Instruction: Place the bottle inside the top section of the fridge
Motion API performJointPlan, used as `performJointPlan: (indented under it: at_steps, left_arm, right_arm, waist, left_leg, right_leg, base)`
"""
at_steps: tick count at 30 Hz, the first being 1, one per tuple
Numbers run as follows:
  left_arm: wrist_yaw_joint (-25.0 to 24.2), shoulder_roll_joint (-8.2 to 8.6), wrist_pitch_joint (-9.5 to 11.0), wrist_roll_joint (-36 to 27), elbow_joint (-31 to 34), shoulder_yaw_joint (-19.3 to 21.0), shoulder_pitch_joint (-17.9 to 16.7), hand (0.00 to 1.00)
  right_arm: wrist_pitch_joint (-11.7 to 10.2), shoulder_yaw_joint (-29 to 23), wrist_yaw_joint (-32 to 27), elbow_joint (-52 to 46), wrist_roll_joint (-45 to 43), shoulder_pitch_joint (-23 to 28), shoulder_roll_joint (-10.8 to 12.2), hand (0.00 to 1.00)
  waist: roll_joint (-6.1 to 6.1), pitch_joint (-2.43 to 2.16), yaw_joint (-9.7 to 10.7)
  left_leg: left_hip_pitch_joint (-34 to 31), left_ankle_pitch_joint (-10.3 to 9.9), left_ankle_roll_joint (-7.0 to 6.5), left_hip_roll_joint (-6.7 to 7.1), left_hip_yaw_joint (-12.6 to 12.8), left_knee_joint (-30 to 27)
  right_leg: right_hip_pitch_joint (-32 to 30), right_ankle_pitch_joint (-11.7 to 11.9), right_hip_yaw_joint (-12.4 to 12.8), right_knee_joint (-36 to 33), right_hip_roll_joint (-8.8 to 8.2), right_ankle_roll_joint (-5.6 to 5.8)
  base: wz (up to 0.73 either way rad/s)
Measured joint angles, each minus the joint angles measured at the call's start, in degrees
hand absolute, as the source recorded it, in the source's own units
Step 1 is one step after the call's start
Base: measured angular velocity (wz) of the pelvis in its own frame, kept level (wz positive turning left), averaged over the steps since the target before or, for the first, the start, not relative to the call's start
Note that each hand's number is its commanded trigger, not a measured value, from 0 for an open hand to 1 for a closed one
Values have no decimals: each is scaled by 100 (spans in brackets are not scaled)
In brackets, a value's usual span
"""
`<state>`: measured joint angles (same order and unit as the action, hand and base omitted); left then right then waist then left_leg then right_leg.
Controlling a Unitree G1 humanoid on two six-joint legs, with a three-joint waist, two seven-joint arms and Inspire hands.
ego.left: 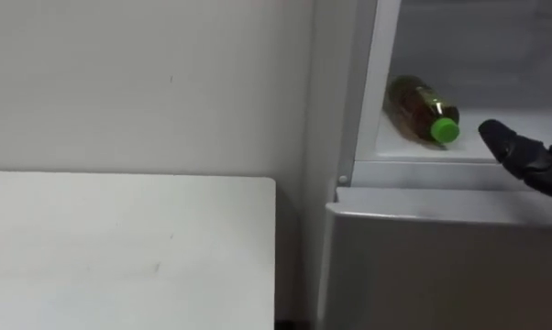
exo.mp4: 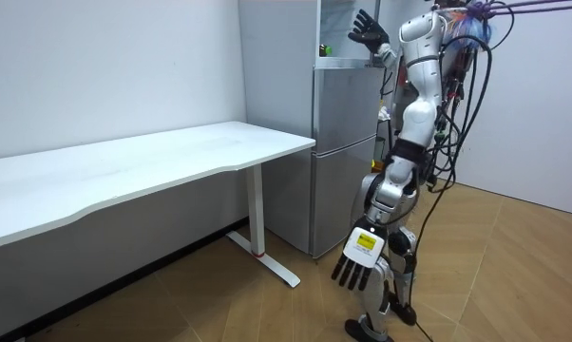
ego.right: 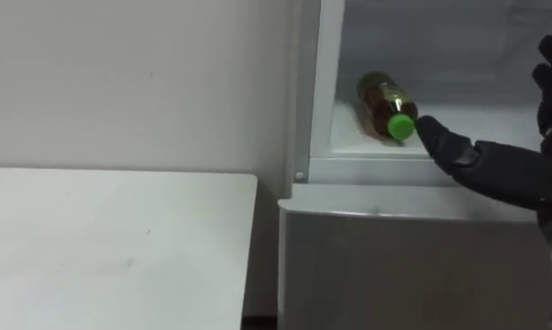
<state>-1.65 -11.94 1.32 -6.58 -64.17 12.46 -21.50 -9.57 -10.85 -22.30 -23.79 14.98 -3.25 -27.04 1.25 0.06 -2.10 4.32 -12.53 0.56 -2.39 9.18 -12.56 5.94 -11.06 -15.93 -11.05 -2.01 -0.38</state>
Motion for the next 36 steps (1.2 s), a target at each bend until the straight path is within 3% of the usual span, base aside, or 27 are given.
performJointPlan:
  at_steps: [7, 15, 22, 26, 28, 30, 36]
  left_arm:
    - [-4, -4, 0, -3, -143, -220, 140, 0]
    - [158, -4, 128, -35, -277, -595, 332, 0]
    - [214, 1, 228, -54, -373, -827, 594, 0]
    - [211, 16, 340, -64, -523, -823, 597, 0]
    - [208, 19, 353, -62, -548, -828, 544, 0]
    - [205, 20, 396, -60, -647, -833, 488, 0]
    - [193, 26, 352, -21, -644, -817, 319, 0]
  right_arm:
    - [-145, 18, -574, -405, -1264, 475, 107, 0]
    - [-559, 115, -1381, -452, -2813, 1150, 692, 0]
    - [-771, 403, -1577, -449, -2941, 1480, 934, 0]
    - [-933, 516, -1672, -353, -3131, 1966, 1174, 0]
    - [-941, 588, -1721, -80, -3377, 2119, 1200, 0]
    - [-933, 656, -1723, 200, -3403, 2411, 1204, 0]
    - [-833, 738, -1605, 1222, -3315, 2635, 1218, 0]
  waist:
    - [6, -22, 24]
    - [106, -35, 23]
    - [-10, -37, 30]
    - [-161, -31, 34]
    - [-190, -53, 42]
    - [-212, -37, 30]
    - [-223, -34, 39]
  left_leg:
    - [42, -3, 4, -8, 119, 28]
    - [118, -6, 6, -12, 260, 108]
    - [116, -36, -8, -14, 345, 115]
    - [124, -40, -4, -16, 356, 139]
    - [136, -42, -3, -19, 389, 172]
    - [132, -42, -3, -21, 422, 175]
    - [143, -42, -4, -9, 429, 159]
  right_leg:
    - [-9, -10, 119, 4, 10, -14]
    - [-107, -19, 286, -56, 24, -10]
    - [-163, -13, 360, -82, 23, -1]
    - [-143, -13, 359, -83, 28, -1]
    - [-157, -13, 392, -90, 35, -1]
    - [-150, -13, 419, -104, 33, -1]
    - [-195, -44, 452, -147, 14, 8]
  base:
    - [-9]
    - [-10]
    - [-7]
    - [-1]
    - [-8]
    - [-7]
    - [0]
